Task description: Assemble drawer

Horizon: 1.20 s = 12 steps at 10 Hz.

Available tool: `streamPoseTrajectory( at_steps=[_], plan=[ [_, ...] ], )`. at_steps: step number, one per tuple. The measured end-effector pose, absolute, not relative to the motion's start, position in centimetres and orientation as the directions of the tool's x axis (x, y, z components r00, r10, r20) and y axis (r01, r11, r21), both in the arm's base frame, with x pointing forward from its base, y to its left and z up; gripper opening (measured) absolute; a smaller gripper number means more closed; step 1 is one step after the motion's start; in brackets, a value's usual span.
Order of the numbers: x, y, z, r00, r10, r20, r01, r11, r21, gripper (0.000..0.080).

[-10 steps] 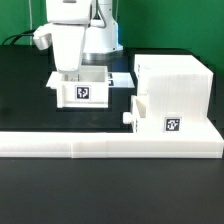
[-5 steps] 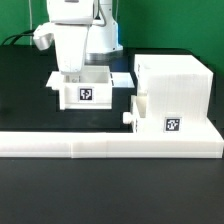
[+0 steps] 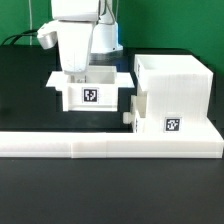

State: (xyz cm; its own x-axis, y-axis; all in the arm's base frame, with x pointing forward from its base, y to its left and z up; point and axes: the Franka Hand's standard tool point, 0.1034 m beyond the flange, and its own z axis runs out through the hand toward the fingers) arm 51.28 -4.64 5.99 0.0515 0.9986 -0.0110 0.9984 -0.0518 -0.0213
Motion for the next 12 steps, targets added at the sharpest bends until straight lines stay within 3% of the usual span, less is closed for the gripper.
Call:
streamPoseTrajectory(
  at_steps=[5,11,12],
  plan=[
    [53.8,-3.3,6.6,0.05,0.999,-0.005,0.999,-0.05,-0.017,0.0044],
    [53.1,-2.6,5.9,0.041,0.999,0.0,0.999,-0.041,-0.029,0.0044],
    [53.2,-2.3,5.8,0.042,0.999,0.004,0.999,-0.042,-0.011,0.0044]
  ],
)
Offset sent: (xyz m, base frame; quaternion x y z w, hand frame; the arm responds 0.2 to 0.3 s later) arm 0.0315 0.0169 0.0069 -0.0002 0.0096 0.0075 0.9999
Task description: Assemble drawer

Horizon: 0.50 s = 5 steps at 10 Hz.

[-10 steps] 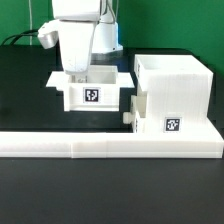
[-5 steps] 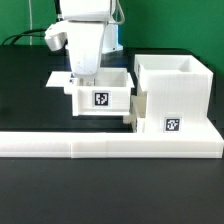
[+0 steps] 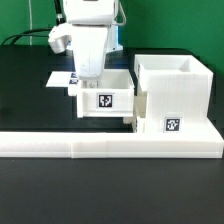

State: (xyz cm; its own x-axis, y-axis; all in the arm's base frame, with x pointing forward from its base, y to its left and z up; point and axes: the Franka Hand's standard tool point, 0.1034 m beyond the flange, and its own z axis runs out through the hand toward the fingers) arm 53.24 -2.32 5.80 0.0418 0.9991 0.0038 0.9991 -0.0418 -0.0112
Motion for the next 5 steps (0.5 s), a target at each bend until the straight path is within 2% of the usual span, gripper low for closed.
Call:
streamPoseTrajectory(
  at_steps=[1,2,5],
  plan=[
    [53.19,-2.03,5.58,0.042,0.999,0.009,0.999,-0.042,0.014,0.0044],
    [53.08,-2.1,5.46,0.043,0.999,0.01,0.999,-0.044,0.021,0.0044],
    [52.91,-1.91,5.34,0.05,0.999,0.011,0.999,-0.051,0.019,0.0044]
  ],
)
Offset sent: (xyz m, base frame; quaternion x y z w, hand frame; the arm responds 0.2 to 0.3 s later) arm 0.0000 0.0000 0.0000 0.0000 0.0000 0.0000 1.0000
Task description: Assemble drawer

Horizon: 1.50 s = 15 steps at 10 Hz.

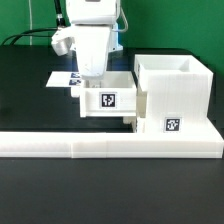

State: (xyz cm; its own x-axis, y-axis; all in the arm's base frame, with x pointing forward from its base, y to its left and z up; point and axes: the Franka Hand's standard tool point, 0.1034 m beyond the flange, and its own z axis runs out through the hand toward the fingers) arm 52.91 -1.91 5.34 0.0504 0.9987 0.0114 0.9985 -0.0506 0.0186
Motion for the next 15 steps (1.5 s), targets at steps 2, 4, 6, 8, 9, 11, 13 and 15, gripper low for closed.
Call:
streamPoseTrajectory(
  at_steps=[2,4,6,8,9,11,13,15],
  plan=[
    [52.9,-2.0,5.3,0.052,0.999,0.011,0.998,-0.053,0.018,0.0044],
    [53.1,-1.7,5.5,0.047,0.999,0.007,0.999,-0.047,0.011,0.0044],
    [53.3,-1.3,5.6,0.05,0.999,0.005,0.999,-0.05,0.004,0.0044],
    [53.2,-1.3,5.5,0.049,0.999,0.005,0.999,-0.049,0.002,0.0044],
    [53.2,-1.1,5.5,0.045,0.999,0.005,0.999,-0.045,0.002,0.0044],
    [53.1,-0.8,5.5,0.031,1.0,0.002,1.0,-0.031,-0.002,0.0044],
    [53.1,-0.9,5.4,0.034,0.999,0.001,0.999,-0.034,-0.002,0.0044],
    [53.2,-0.8,5.2,0.029,1.0,0.001,1.0,-0.029,-0.004,0.0044]
  ],
)
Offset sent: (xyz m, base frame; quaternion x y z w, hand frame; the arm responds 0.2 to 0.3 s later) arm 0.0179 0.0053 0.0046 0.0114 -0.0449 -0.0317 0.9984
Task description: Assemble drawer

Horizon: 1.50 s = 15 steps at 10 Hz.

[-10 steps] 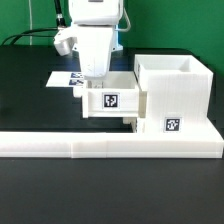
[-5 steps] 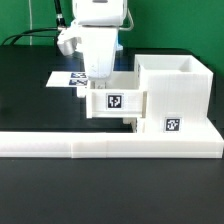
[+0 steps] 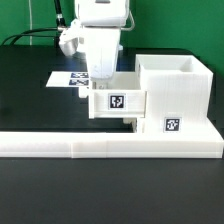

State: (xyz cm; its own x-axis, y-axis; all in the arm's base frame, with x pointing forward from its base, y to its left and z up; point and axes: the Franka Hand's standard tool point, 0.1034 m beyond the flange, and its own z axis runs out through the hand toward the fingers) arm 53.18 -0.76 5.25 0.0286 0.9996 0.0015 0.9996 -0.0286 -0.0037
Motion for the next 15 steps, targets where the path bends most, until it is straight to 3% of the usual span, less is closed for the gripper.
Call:
streamPoseTrajectory(
  at_steps=[4,15],
  plan=[
    [53.7,-0.4,5.2,0.111,0.994,0.005,0.994,-0.111,0.003,0.0044],
    [53.8,0.4,5.3,0.052,0.999,-0.007,0.999,-0.052,-0.004,0.0044]
  ],
)
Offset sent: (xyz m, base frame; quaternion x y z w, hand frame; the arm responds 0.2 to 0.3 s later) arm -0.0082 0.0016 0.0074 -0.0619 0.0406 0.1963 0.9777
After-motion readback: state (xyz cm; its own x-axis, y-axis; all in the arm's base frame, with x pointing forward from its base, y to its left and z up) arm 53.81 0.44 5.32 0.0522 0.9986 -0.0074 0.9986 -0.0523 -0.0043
